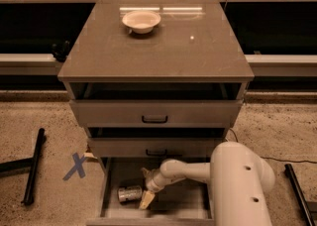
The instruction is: Pick 7up can from bottom drawer and place on counter
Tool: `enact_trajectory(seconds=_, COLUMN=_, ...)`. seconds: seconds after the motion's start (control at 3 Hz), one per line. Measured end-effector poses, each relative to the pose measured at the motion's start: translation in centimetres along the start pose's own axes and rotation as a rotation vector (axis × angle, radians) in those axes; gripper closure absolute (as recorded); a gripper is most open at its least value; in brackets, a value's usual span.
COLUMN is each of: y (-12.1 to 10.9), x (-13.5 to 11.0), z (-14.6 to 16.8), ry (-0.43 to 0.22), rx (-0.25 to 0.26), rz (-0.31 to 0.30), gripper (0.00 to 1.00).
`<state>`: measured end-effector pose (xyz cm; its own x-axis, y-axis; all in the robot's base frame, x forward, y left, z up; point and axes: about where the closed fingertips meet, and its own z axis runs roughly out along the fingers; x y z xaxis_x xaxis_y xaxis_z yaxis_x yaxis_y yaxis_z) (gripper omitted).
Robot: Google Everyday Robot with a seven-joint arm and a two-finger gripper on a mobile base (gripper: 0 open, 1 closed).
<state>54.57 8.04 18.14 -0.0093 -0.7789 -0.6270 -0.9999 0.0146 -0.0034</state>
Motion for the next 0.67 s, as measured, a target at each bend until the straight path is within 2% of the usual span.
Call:
enact_trajectory(seconds=0.33, y=-0.1, x=-0.3, z=2.8, ry=-0.001, rx=-0.015, rz=-0.044, gripper=0.0)
enact_trajectory(seconds=0.67, y=-0.1, x=0.0, z=6.0, ry=0.018, rx=-0.009, rz=-0.064, gripper=0.0)
